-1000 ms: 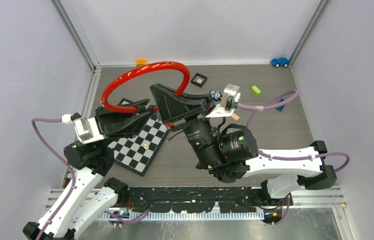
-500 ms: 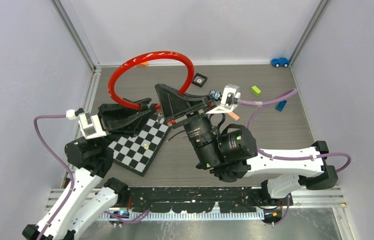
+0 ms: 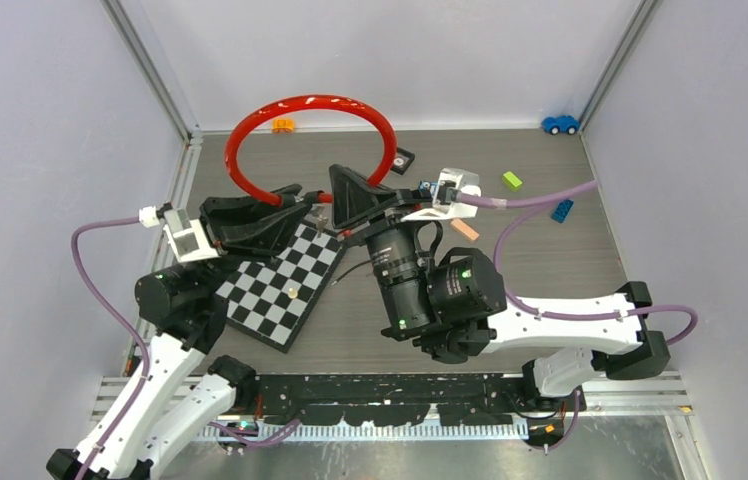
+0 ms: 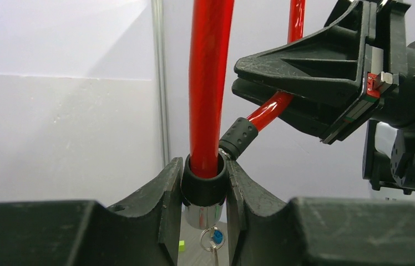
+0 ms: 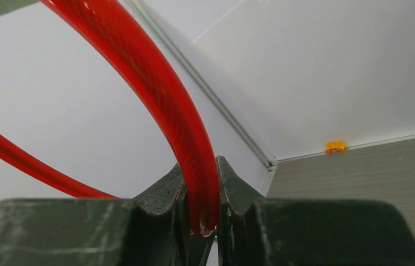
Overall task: Lock with the key
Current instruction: Lock the lock.
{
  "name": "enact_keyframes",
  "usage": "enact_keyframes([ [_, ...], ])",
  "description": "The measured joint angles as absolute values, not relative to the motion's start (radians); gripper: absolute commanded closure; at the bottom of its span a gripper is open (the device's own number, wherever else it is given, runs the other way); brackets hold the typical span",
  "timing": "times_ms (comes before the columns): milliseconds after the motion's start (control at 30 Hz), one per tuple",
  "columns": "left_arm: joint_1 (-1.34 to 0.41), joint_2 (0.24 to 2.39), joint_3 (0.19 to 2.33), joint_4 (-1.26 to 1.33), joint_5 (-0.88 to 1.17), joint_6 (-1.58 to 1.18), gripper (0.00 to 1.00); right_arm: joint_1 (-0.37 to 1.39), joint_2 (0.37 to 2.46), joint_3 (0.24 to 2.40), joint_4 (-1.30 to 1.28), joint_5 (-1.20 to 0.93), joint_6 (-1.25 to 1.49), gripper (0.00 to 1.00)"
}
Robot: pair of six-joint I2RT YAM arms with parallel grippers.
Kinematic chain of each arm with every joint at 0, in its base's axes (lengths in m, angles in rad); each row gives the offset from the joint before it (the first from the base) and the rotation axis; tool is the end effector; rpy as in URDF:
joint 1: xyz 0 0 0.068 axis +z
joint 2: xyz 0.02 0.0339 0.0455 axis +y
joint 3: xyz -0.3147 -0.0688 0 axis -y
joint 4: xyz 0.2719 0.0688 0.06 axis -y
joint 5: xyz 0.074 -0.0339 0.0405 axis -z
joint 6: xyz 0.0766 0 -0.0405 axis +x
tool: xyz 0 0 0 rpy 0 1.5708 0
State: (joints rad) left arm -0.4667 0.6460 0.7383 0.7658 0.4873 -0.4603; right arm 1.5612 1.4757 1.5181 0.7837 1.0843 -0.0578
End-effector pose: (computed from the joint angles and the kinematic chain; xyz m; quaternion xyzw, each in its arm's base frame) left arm 0.0969 -0.0890 0.4950 0.2272 0.3378 -0.4819 0.7759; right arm 0.0709 0.3330 0.5790 0.1060 0.5629 0.4077 0.7111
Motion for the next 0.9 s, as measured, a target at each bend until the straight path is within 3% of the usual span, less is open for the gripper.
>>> enact_keyframes([
  [300, -0.459, 0.667, 0.738, 0.726, 0.508, -0.476, 1.0, 1.546, 1.523, 1.577, 0.78, 1.163, -0.22, 0.99],
  [900, -0.465, 0.64, 0.711, 0.731, 0.654, -0.492, 1.0, 1.46, 1.365, 1.471, 0.444, 1.029, -0.108, 0.99],
])
